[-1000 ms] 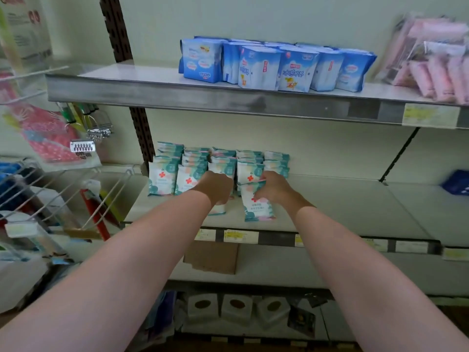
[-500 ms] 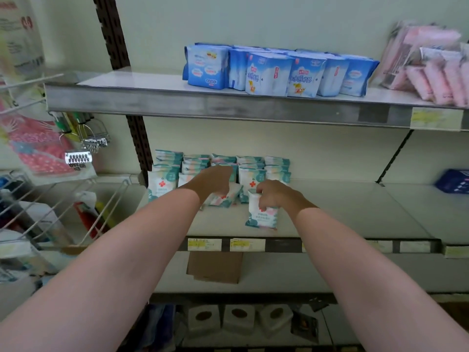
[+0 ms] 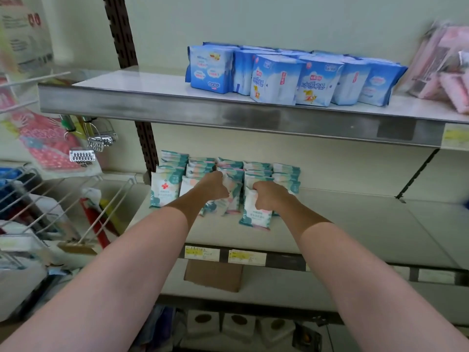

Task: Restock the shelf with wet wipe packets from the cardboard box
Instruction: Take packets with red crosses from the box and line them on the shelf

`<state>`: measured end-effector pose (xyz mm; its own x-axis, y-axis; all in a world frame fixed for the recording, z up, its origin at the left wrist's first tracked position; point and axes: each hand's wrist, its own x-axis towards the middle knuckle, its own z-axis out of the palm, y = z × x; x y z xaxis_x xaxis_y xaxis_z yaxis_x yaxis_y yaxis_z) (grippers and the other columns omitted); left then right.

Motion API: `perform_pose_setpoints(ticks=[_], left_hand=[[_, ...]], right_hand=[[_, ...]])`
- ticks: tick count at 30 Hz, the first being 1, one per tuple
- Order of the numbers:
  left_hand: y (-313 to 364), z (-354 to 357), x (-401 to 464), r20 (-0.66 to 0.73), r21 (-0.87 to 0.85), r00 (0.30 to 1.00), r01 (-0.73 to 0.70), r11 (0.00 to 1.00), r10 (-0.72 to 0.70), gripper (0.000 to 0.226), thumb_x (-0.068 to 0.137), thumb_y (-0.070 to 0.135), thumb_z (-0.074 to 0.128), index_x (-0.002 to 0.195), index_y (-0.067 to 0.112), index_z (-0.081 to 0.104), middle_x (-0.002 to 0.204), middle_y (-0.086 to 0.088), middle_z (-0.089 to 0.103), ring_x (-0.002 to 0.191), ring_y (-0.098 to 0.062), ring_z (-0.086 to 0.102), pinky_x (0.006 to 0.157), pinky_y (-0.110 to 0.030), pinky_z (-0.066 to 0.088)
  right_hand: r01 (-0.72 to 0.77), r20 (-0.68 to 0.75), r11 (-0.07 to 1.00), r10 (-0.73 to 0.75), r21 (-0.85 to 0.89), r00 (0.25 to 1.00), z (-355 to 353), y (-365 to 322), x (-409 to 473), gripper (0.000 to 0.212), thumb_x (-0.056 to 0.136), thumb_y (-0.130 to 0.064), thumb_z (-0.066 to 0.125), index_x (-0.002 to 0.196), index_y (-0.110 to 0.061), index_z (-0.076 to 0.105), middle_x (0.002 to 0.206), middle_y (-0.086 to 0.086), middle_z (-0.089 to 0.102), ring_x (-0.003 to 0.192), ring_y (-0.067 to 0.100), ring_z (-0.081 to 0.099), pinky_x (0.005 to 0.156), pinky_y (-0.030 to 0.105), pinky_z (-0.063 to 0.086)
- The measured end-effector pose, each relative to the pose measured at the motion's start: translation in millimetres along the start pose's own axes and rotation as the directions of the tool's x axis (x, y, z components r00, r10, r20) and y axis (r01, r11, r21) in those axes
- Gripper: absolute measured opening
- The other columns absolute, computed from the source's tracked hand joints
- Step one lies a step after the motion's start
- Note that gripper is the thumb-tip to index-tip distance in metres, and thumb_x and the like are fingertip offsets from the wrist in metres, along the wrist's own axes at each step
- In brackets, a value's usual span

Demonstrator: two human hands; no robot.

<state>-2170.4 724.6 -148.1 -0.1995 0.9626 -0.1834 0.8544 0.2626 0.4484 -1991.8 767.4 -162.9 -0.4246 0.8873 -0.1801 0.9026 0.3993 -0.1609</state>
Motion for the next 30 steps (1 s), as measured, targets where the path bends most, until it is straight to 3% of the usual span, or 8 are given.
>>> perform_pose_setpoints(ticks=[4,8,11,15,18,21,24,30], left_hand=[[0,3,8,-0.03,-0.011,0.999,-0.029,1.0,0.028,0.032,0.079,0.004,0.07,0.106,0.008,0.053,0.103,-0.011,0.06,0.086,-0.023,0.056,0.065,-0.03,0.047],[-1,8,13,-0.069,0.025,0.994,-0.083,0.996,0.084,0.061,0.081,-0.001,0.065,0.135,0.018,0.043,0.11,-0.013,0.063,0.092,-0.029,0.061,0.075,-0.039,0.057],[0,9,16,-0.091,-0.056,0.992,-0.09,0.994,0.085,0.062,0.081,-0.011,0.059,0.133,0.021,0.044,0.104,-0.014,0.061,0.088,-0.031,0.062,0.072,-0.041,0.057],[-1,8,22,-0.061,-0.183,0.998,-0.013,0.983,0.002,0.071,0.075,-0.008,0.074,0.133,0.016,0.041,0.111,-0.017,0.06,0.088,-0.029,0.061,0.067,-0.037,0.055],[-6,15,20,-0.045,0.013,0.999,-0.015,1.0,0.015,0.076,0.08,-0.002,0.071,0.143,0.014,0.033,0.116,-0.018,0.055,0.095,-0.03,0.057,0.071,-0.035,0.052],[-9,25,19,-0.1,0.271,0.99,-0.073,0.96,0.104,0.067,0.083,0.004,0.066,0.142,0.013,0.035,0.135,-0.019,0.041,0.124,-0.036,0.042,0.098,-0.045,0.048],[-8,30,21,-0.155,0.432,0.972,-0.096,0.897,0.179,0.063,0.083,0.007,0.066,0.14,0.015,0.039,0.142,-0.019,0.033,0.131,-0.038,0.032,0.108,-0.048,0.036],[-9,37,25,-0.136,0.52,0.955,-0.157,0.84,0.263,0.064,0.084,0.017,0.073,0.138,0.014,0.039,0.138,-0.014,0.041,0.129,-0.034,0.036,0.11,-0.05,0.031]], right_hand=[[0.034,-0.135,0.991,-0.052,-0.132,0.989,2,4,9,0.042,0.088,-0.007,0.057,0.128,-0.019,0.058,0.117,0.005,0.065,0.106,0.027,0.06,0.079,0.032,0.04],[0.045,-0.2,0.977,-0.087,-0.206,0.976,6,6,18,0.04,0.088,-0.004,0.059,0.125,-0.017,0.058,0.119,0.008,0.06,0.112,0.027,0.055,0.093,0.038,0.041],[0.052,-0.213,0.976,-0.099,-0.214,0.972,10,8,24,0.041,0.087,-0.005,0.058,0.127,-0.015,0.055,0.125,0.009,0.058,0.118,0.028,0.053,0.099,0.04,0.04],[0.044,-0.255,0.974,-0.102,-0.224,0.962,12,10,27,0.048,0.087,-0.009,0.063,0.134,-0.015,0.05,0.134,0.011,0.051,0.128,0.031,0.043,0.107,0.042,0.035],[0.025,-0.259,0.976,-0.083,-0.217,0.962,11,9,28,0.053,0.087,-0.007,0.063,0.137,-0.012,0.045,0.137,0.014,0.048,0.13,0.032,0.041,0.108,0.042,0.035],[0.017,-0.244,0.978,-0.068,-0.206,0.967,11,8,30,0.055,0.087,-0.006,0.062,0.139,-0.011,0.043,0.139,0.015,0.047,0.132,0.033,0.04,0.108,0.043,0.035],[0.007,-0.23,0.982,-0.051,-0.189,0.972,13,8,31,0.058,0.087,-0.005,0.061,0.141,-0.011,0.04,0.14,0.016,0.046,0.131,0.034,0.041,0.108,0.044,0.035],[-0.02,-0.236,0.984,-0.023,-0.179,0.971,16,7,27,0.059,0.087,-0.011,0.064,0.141,-0.012,0.04,0.143,0.015,0.044,0.133,0.033,0.039,0.11,0.046,0.033]])
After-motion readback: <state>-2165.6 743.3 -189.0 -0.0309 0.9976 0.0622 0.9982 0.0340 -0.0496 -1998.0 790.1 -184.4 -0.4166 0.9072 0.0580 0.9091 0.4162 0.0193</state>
